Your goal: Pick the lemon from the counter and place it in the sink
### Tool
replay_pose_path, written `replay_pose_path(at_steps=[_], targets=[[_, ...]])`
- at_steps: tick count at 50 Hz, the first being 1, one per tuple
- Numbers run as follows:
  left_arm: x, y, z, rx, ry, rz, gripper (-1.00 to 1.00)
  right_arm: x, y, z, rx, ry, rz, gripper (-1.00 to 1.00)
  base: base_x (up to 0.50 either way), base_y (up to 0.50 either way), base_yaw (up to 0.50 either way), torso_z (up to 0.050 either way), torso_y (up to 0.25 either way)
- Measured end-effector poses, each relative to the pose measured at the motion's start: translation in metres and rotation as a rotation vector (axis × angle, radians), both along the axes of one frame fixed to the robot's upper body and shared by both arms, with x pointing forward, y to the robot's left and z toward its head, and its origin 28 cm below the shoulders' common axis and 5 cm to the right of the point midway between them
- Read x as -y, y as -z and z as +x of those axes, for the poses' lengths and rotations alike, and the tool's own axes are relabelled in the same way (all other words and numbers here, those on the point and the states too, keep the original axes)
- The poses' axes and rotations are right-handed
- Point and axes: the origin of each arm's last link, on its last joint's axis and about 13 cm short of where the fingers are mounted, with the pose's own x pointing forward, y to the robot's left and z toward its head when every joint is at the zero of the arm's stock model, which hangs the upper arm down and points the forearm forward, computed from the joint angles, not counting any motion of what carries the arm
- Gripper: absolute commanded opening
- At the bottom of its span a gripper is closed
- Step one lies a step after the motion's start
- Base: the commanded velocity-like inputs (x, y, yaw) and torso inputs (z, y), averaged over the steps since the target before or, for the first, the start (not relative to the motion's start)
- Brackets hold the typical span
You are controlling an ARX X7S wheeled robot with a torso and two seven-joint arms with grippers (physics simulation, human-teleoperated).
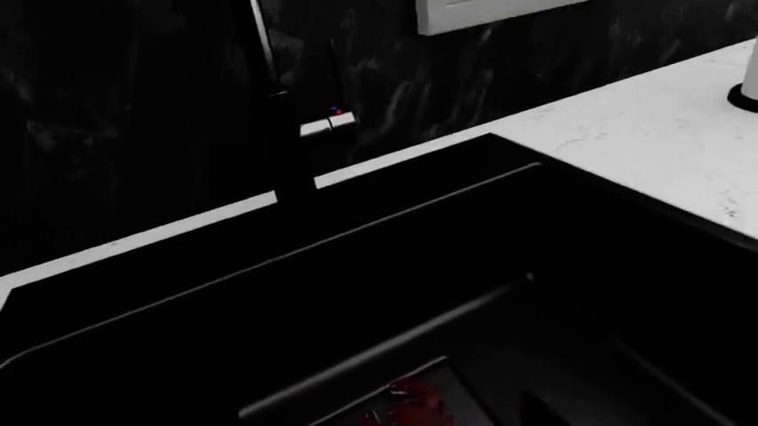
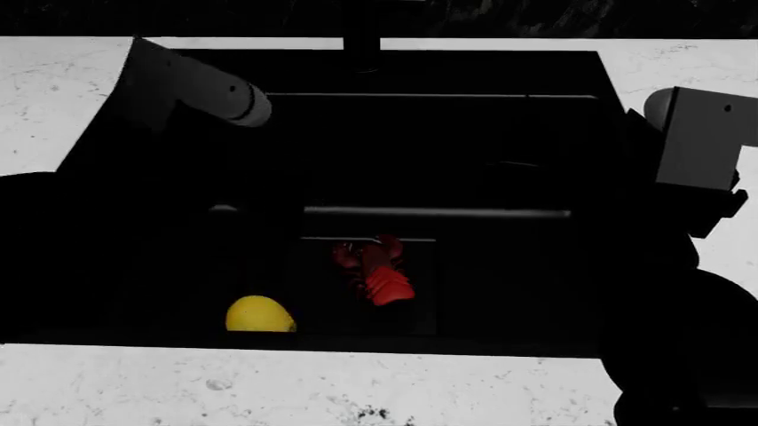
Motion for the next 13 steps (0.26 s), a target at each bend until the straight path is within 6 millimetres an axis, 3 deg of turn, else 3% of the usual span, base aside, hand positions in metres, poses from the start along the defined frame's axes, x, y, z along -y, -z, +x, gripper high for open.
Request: replay_pose_path(at_steps=[13], targets=[[-0.007,0.012,-0.051,0.068,-0.014,-0.033,1.00,0.002,0.000,-0.001,0.005,0.001,0.007,1.00,0.00,0.00,0.00,0.000,0.000]])
